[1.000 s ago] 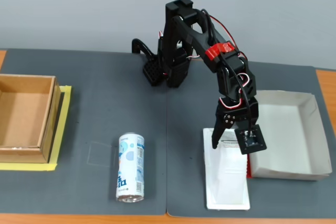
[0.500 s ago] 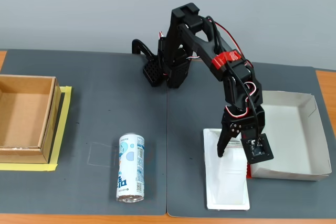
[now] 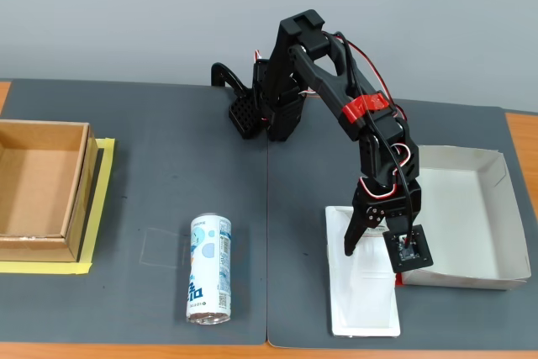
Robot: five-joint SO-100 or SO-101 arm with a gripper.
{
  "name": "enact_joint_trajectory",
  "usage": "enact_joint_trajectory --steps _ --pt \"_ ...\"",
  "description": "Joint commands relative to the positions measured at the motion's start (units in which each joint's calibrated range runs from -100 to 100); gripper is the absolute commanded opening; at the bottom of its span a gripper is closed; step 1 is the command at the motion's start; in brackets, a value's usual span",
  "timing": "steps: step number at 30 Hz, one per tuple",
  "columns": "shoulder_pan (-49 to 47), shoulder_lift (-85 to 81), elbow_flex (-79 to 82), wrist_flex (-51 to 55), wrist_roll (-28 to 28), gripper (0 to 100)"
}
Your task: Pick the sandwich and put it in the gray box
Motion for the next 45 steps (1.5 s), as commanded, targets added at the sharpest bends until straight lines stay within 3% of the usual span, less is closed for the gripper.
enact_joint_trajectory --steps 1,9,19,45 --pt "0.31 -0.3 -1.67 -0.47 0.1 32" --pt "1.73 1.22 -0.22 -0.56 0.1 31" --pt "2.03 0.71 -0.22 -0.56 0.15 3" --pt "2.92 -17.09 -0.13 4.56 0.2 2"
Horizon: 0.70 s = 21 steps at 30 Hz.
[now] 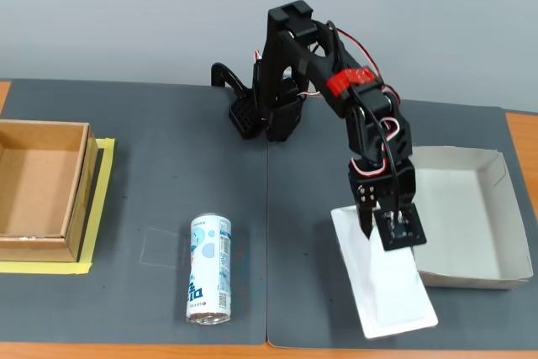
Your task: Pick the sandwich and put it in the gray box
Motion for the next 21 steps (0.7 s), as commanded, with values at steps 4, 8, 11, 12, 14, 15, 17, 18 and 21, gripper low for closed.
enact_joint_trajectory --steps 4,8,11,12,14,15,17,18,21 --pt "0.04 -10.11 -0.31 0.83 -0.14 2" --pt "-1.23 -12.66 -0.49 0.05 -0.14 2" --pt "-3.76 -12.91 -1.3 -0.12 -0.19 2" --pt "-4.66 -12.91 -1.39 -0.47 -0.19 2" --pt "-6.3 -12.83 -1.3 -2.29 -0.19 2" --pt "-7.05 -12.83 -1.3 -3.42 -0.19 2" --pt "-8.84 -12.74 -1.3 -6.37 -0.19 2" --pt "-9.66 -12.74 -1.3 -7.85 -0.19 2" --pt "-11.67 -11.05 -1.39 -11.75 -0.09 2"
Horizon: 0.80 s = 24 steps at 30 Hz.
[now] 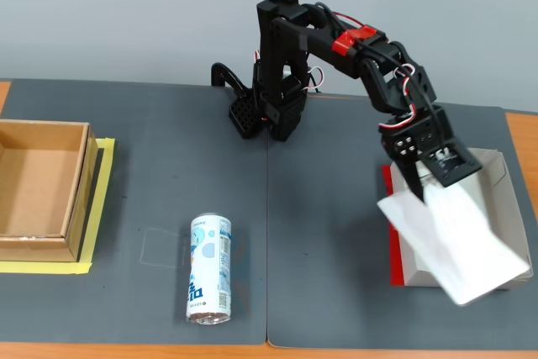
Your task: Pick the sandwich and put it in the gray box
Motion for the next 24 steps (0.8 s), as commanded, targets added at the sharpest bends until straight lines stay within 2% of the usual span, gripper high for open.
enact_joint_trajectory --steps 1,10,24 --pt "-2.54 -0.17 -1.39 -4.47 -0.04 2" --pt "-8.88 8.73 -8.18 -5.94 -0.09 2" --pt "-12.91 18.9 -16.41 -5.94 -0.19 2"
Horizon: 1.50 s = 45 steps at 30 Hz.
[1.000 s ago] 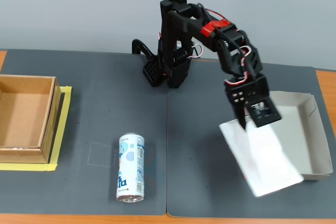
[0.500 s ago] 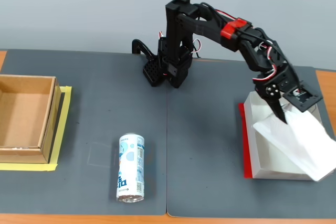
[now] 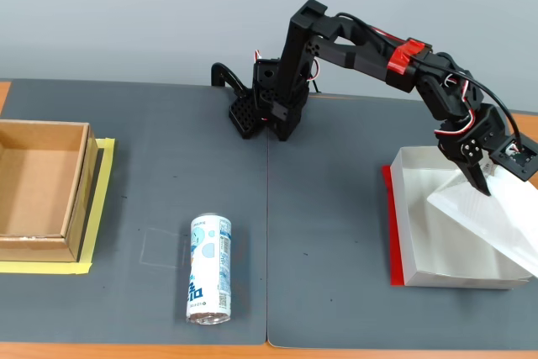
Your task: Pick the sandwich and put it in the gray box
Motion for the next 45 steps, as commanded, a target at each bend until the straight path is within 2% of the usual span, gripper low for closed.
enact_joint_trajectory --steps 1,10,12,16,18,30,33,39,45 --pt "-0.23 -0.55 -3.21 -1.09 -0.19 2" --pt "0.14 -0.47 -2.84 -0.39 1.32 3" --pt "0.06 -0.72 -2.57 -0.39 1.89 9" --pt "0.14 -1.15 -2.48 -0.83 1.94 27" --pt "0.21 -1.23 -2.48 -0.83 1.94 32" --pt "0.44 -1.4 -2.48 -0.31 1.94 32" --pt "1.33 -1.49 -2.48 -0.22 1.94 30" --pt "5.21 -5.47 -1.58 -0.13 1.99 13" --pt "13.04 -11.49 3.58 -0.13 2.15 2"
